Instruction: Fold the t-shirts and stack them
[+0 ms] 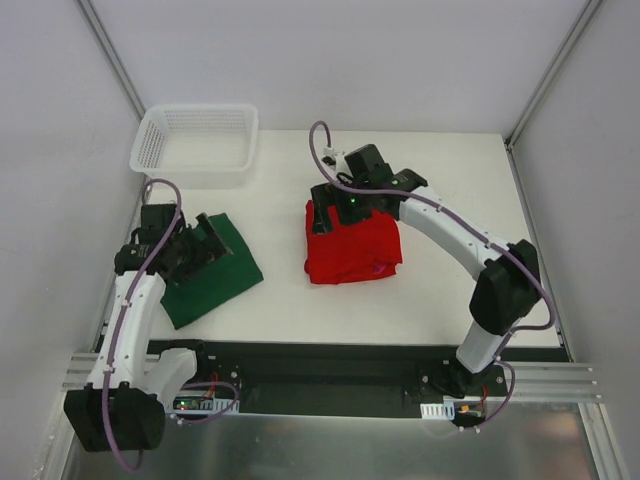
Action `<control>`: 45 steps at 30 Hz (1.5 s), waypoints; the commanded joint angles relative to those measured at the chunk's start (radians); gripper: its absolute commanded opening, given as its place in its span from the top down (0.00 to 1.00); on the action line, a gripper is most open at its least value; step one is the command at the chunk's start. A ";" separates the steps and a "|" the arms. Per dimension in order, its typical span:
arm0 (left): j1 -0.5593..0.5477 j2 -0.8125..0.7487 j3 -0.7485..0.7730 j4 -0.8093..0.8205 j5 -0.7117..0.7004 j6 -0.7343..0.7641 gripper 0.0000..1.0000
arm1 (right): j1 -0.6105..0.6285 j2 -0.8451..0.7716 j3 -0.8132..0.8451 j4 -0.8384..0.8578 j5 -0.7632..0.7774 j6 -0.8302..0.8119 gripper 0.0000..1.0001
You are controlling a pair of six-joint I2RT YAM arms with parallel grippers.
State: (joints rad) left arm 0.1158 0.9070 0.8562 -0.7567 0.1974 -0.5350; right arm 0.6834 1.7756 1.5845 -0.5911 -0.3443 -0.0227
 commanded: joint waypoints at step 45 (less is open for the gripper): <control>-0.469 0.056 0.038 -0.070 -0.222 0.004 0.01 | 0.058 0.433 0.166 0.013 0.795 -0.045 0.04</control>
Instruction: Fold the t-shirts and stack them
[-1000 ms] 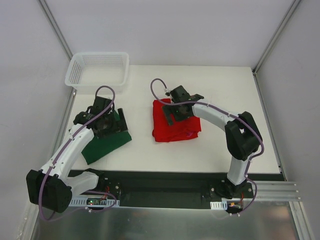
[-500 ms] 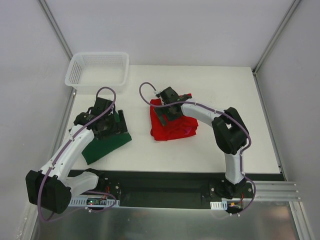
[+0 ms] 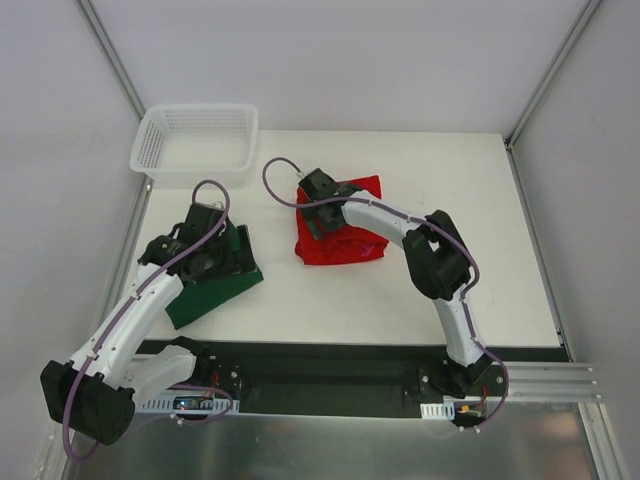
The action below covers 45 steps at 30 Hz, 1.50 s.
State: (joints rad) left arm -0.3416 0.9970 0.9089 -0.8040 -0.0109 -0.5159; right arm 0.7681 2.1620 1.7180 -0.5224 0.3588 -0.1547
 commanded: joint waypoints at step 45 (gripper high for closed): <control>0.146 -0.101 0.131 -0.236 -0.270 -0.013 0.01 | -0.066 -0.202 0.199 -0.126 -0.174 -0.057 0.04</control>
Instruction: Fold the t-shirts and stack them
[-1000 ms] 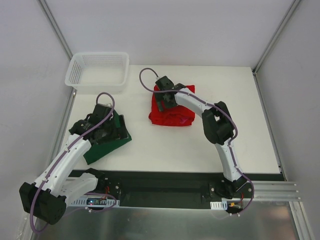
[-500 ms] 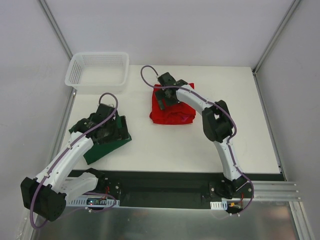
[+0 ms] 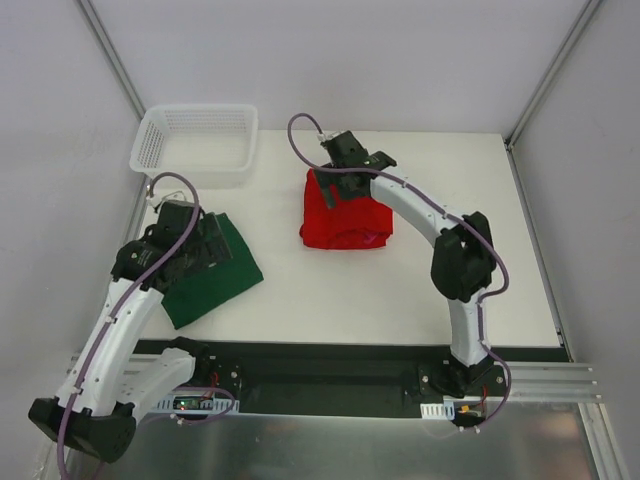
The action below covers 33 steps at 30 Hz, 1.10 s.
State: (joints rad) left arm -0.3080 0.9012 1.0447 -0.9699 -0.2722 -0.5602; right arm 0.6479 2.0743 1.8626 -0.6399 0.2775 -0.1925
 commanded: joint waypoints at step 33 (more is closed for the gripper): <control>0.604 0.015 -0.032 -0.084 0.159 0.169 0.01 | 0.446 0.193 0.207 0.086 -0.359 -0.222 0.04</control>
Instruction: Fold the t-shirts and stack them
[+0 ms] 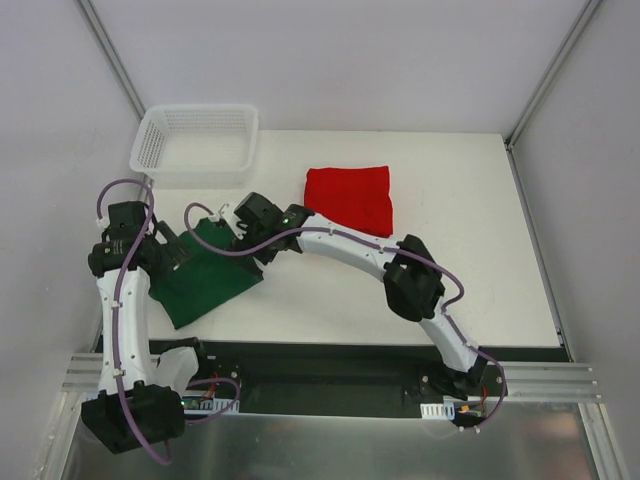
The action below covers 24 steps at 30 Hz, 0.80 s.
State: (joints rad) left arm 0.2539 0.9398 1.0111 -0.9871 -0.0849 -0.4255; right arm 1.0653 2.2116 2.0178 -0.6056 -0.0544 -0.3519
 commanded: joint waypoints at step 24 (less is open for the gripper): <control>0.061 -0.141 -0.011 -0.104 -0.016 0.011 0.01 | 0.183 0.160 0.199 0.199 0.240 -0.222 0.04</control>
State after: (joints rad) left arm 0.3149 0.8127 1.0035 -1.0821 -0.1326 -0.4274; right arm 1.2312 2.4008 2.1715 -0.4538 0.1364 -0.5236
